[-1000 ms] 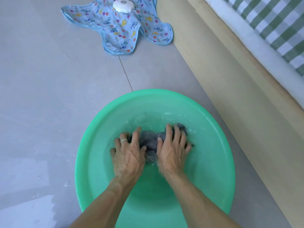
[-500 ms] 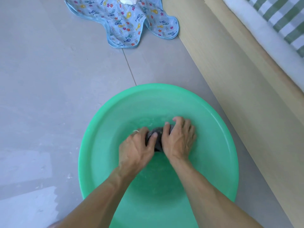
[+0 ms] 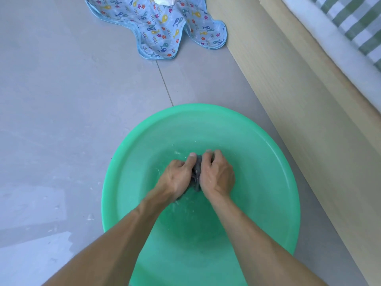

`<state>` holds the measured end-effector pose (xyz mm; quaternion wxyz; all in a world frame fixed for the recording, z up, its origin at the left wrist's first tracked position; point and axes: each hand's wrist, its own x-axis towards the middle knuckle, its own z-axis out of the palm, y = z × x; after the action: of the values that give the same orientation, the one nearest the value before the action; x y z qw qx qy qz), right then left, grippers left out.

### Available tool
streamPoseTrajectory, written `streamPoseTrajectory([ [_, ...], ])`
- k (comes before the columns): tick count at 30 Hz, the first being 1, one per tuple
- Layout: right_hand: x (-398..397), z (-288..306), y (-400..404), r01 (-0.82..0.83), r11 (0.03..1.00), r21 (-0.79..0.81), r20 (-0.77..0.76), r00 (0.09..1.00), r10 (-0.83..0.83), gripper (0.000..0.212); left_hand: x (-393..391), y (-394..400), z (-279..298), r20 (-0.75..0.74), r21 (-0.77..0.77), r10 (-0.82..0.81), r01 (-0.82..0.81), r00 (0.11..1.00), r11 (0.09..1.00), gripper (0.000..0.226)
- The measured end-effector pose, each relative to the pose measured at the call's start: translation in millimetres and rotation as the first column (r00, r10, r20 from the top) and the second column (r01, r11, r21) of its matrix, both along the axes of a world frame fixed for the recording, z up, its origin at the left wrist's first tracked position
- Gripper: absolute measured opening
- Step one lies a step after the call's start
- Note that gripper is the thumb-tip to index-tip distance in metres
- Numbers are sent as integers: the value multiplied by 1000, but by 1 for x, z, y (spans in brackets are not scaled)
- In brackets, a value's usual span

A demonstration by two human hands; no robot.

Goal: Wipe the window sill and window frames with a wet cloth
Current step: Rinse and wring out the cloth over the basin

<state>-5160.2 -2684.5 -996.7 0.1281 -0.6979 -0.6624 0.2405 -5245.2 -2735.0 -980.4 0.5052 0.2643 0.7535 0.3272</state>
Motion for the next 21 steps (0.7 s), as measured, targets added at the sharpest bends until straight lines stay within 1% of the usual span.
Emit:
streamPoseTrajectory([
  [1, 7, -1, 3, -131, 986, 104, 149, 982, 115, 29, -3, -3, -2, -90, 10, -42, 43, 995, 999, 62],
  [2, 13, -3, 7, -282, 940, 190, 251, 940, 232, 27, -8, -8, -5, -263, -13, -117, 118, 958, 993, 58],
  [3, 19, -2, 12, -435, 877, 205, 302, 880, 366, 34, -12, -11, -6, -452, -81, -224, 211, 863, 974, 46],
  [4, 23, 2, 17, -581, 804, 130, 301, 795, 526, 46, -16, -13, -7, -575, -147, -314, 282, 755, 948, 31],
  [5, 23, 6, 19, -708, 706, -12, 293, 672, 680, 57, -21, -16, -7, -622, -168, -360, 331, 695, 929, 20],
  [6, 22, 9, 19, -794, 589, -150, 319, 525, 789, 64, -23, -18, -10, -614, -165, -387, 367, 688, 915, 22],
  [7, 21, 9, 17, -837, 505, -210, 379, 406, 831, 65, -25, -21, -13, -589, -125, -387, 393, 710, 911, 27],
  [8, 19, 11, 14, -855, 478, -201, 457, 349, 818, 56, -27, -23, -19, -558, -77, -360, 386, 747, 919, 29],
  [9, 16, 13, 13, -851, 497, -168, 516, 354, 780, 44, -28, -26, -23, -533, -2, -289, 341, 795, 940, 33],
  [10, 13, 17, 14, -833, 539, -120, 532, 405, 744, 34, -28, -28, -25, -501, 54, -212, 275, 839, 960, 40],
  [11, 11, 22, 16, -798, 595, -97, 499, 478, 723, 28, -26, -30, -26, -458, 99, -144, 211, 877, 972, 49],
  [12, 8, 27, 19, -744, 661, -99, 389, 583, 714, 25, -23, -30, -24, -405, 125, -105, 169, 908, 978, 58],
  [13, 5, 33, 23, -666, 732, -143, 210, 702, 680, 24, -18, -29, -22, -349, 147, -88, 148, 933, 978, 67],
  [14, 2, 38, 28, -565, 796, -218, -29, 819, 573, 24, -11, -28, -20, -284, 161, -79, 128, 956, 979, 74],
  [15, -1, 44, 30, -449, 834, -321, -278, 886, 371, 24, -4, -26, -19, -202, 184, -47, 85, 978, 979, 78],
  [16, -3, 50, 29, -348, 827, -442, -454, 882, 129, 26, 3, -24, -19, -115, 197, 2, 21, 993, 980, 78],
  [17, -4, 54, 26, -289, 790, -540, -550, 832, -71, 31, 9, -22, -20, -52, 203, 61, -49, 997, 978, 72],
  [18, -4, 56, 25, -259, 770, -582, -599, 777, -191, 37, 12, -18, -18, -21, 207, 114, -107, 993, 972, 61],
  [19, -1, 56, 23, -246, 773, -585, -626, 742, -238, 42, 11, -15, -17, -18, 191, 133, -127, 991, 973, 49],
  [20, 5, 56, 21, -253, 818, -517, -641, 748, -174, 44, 7, -10, -14, -25, 160, 114, -109, 993, 981, 37],
  [21, 15, 55, 17, -302, 884, -356, -603, 797, 29, 46, 1, -9, -9, -24, 106, 68, -65, 997, 992, 26],
])
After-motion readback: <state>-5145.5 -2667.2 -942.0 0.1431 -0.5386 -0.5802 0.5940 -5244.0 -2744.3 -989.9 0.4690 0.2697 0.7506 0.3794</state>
